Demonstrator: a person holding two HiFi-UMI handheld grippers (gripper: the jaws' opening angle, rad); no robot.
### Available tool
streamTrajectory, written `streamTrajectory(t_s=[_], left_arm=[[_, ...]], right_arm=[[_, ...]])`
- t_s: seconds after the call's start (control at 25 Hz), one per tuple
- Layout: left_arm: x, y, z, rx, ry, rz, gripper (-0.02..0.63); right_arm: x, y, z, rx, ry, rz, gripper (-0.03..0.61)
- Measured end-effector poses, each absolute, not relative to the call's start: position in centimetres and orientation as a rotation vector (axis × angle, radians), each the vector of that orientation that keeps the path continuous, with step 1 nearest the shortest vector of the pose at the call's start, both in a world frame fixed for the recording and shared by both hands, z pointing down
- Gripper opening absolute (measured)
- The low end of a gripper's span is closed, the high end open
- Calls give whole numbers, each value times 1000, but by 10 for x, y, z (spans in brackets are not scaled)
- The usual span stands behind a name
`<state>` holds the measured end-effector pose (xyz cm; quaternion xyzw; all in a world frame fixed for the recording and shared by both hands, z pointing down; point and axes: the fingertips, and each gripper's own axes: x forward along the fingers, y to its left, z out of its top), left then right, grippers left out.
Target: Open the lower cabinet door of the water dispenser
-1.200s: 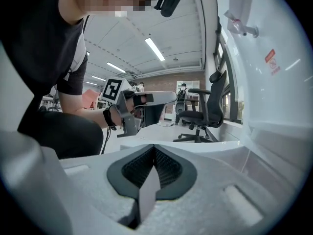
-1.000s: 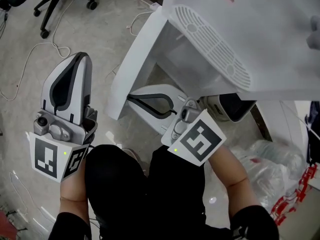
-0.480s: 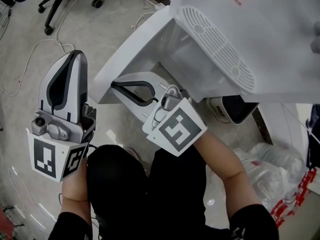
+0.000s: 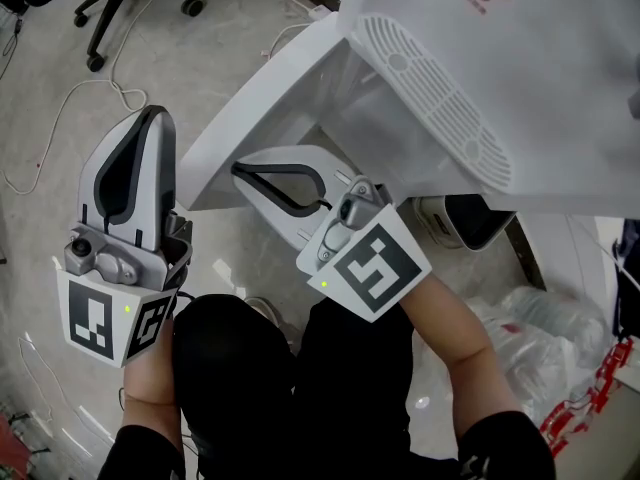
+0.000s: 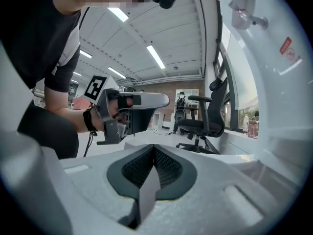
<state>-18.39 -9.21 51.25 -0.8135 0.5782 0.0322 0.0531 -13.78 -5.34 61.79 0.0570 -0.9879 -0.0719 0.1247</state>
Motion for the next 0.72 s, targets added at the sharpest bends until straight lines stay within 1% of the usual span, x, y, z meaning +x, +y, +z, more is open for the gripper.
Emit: streamTrajectory(t_s=[0.12, 0.28, 0.6, 0.72], left_arm=[[-184, -95, 513, -2481, 1752, 86, 8], [-179, -100, 513, -2497, 1741, 93, 8], [-148, -124, 489, -2598, 1588, 42, 8], [-145, -129, 481, -2611, 1620, 31, 8]], right_arm=[[-127, -63, 616, 232, -2891, -189, 5], [-117, -85, 588, 491, -3045, -58, 5], [-96, -107, 558, 726, -3003, -85, 5], [-92, -112, 540, 793, -2978, -55, 5]])
